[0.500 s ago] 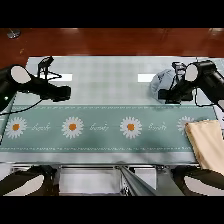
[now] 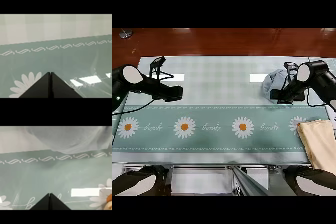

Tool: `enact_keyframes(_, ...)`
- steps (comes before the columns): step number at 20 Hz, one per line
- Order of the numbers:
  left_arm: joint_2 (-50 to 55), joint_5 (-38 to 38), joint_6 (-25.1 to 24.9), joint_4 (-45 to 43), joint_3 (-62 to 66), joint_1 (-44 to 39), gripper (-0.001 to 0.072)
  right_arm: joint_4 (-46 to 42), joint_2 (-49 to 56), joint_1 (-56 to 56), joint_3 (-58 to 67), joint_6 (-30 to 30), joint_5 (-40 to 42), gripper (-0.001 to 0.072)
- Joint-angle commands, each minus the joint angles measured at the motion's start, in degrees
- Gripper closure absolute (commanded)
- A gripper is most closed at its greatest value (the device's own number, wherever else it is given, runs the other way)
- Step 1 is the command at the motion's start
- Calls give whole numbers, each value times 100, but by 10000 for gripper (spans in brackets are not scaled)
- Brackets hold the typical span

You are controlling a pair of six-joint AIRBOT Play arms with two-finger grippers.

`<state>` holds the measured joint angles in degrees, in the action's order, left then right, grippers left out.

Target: Fold the shirts.

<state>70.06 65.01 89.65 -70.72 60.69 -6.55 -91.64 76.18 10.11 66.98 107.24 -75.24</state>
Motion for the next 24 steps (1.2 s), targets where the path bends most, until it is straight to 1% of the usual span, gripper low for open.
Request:
enact_keyframes(1,4,0,0,0,-2,2,687,2,2,7,-2,0,-2,688)
enact_keyframes(5,4,-4,7,4,-2,2,686,2,2,7,-2,0,-2,688)
enact_keyframes(6,4,-2,4,22,-2,-2,686,20,2,7,-2,15,162,688)
enact_keyframes(8,4,-2,4,17,-2,-2,686,-9,7,7,-2,4,1176,688)
enact_keyframes(10,4,-31,4,20,-2,-2,686,-52,7,7,-2,9,1899,688)
enact_keyframes(15,7,-769,2,17,-2,-2,686,-136,13,7,-2,-24,2765,685)
enact_keyframes(16,13,-916,4,17,-2,0,687,-369,35,0,-2,7,2999,653)
enact_keyframes(17,24,-1047,7,22,-2,-2,686,-634,57,-4,-2,52,3259,439)
enact_keyframes(18,44,-1222,4,20,-2,-2,686,-883,87,-33,-2,136,3486,204)
enact_keyframes(19,72,-1392,4,15,-2,0,681,-1115,142,-111,-2,289,3727,77)
enact_keyframes(20,111,-1541,2,13,-2,4,582,-1255,203,-234,0,442,3936,77)
enact_keyframes(21,166,-1711,2,13,-2,4,259,-1250,297,-437,17,579,4113,77)
enact_keyframes(22,216,-1818,17,17,-2,-2,10,-1248,435,-651,68,570,4181,77)
enact_keyframes(24,345,-1963,-2,13,-2,4,2,-1209,750,-1014,232,564,4057,78)
